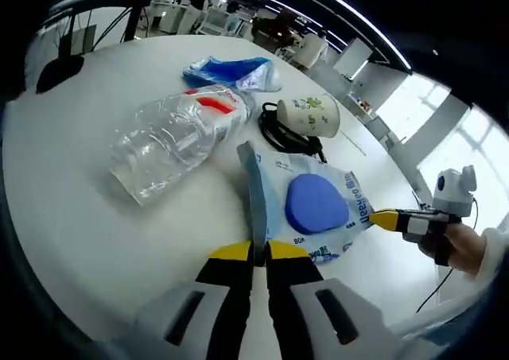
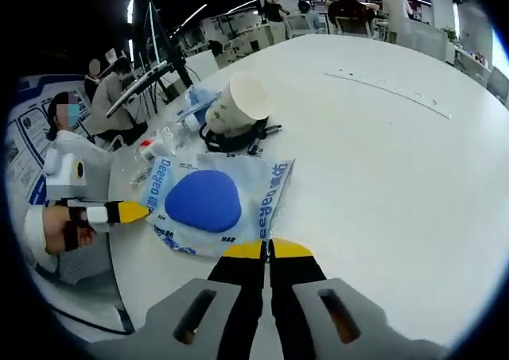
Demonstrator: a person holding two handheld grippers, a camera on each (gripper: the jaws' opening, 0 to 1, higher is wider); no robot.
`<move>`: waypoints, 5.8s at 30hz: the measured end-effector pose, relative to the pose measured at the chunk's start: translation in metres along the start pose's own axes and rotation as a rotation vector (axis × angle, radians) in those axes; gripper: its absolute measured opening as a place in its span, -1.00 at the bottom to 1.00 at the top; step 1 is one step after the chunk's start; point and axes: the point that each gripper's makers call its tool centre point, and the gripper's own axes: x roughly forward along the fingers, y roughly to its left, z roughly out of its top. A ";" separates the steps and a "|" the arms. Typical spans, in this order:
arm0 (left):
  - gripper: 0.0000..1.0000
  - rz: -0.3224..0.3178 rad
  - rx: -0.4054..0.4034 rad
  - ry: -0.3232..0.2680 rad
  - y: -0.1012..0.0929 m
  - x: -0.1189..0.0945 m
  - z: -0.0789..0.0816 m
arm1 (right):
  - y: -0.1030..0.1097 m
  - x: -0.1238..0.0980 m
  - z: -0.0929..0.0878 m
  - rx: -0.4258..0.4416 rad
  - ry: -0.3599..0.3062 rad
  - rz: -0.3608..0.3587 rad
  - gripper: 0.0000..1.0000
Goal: Arrange the tabletop items into an orderly group along one side of the table until the central work area is clear of visible clutter.
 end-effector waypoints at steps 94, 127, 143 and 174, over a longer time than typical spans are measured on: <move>-1.00 -0.263 0.548 0.205 -0.169 0.163 0.058 | -0.190 -0.059 0.015 0.061 -0.093 -0.318 -1.00; -0.98 -0.209 0.623 0.218 -0.156 0.170 0.045 | -0.194 -0.053 -0.002 0.198 -0.124 -0.271 -1.00; -0.56 -0.244 0.508 0.096 -0.185 0.155 0.085 | -0.189 -0.065 0.024 0.244 -0.199 -0.286 -0.59; 0.80 -0.304 0.648 -0.008 -0.164 0.048 0.086 | -0.106 -0.156 -0.001 0.327 -0.319 -0.157 0.58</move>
